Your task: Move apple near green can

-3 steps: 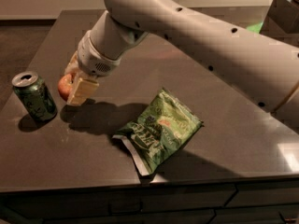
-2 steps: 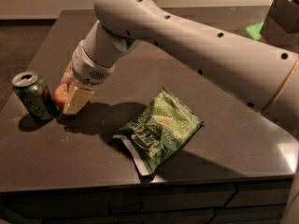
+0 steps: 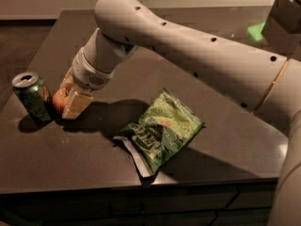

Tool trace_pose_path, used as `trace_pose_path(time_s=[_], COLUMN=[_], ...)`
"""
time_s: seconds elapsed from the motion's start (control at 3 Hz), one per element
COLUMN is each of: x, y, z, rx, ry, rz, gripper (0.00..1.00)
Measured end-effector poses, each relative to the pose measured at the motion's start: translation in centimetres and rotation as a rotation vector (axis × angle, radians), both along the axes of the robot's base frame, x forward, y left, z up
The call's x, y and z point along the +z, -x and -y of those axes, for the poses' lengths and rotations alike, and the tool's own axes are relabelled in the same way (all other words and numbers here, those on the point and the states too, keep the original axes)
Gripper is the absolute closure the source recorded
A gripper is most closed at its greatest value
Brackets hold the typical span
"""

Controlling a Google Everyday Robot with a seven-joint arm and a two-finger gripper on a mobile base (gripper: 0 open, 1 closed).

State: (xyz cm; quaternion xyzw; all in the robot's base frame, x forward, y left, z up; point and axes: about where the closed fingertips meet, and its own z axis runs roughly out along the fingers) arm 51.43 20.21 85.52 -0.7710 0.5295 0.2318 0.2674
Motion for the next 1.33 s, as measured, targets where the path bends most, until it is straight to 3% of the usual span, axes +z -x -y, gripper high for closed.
trace_pose_path(time_s=[0.33, 0.67, 1.33], x=[-0.19, -0.25, -0.28], y=[-0.4, -0.27, -0.21], z=[0.44, 0.3, 0.23], rx=[-0.015, -0.011, -0.009], ry=[-0.022, -0.02, -0.019], rz=[-0.023, -0.023, -0.023], gripper=[0.26, 0.03, 0.0])
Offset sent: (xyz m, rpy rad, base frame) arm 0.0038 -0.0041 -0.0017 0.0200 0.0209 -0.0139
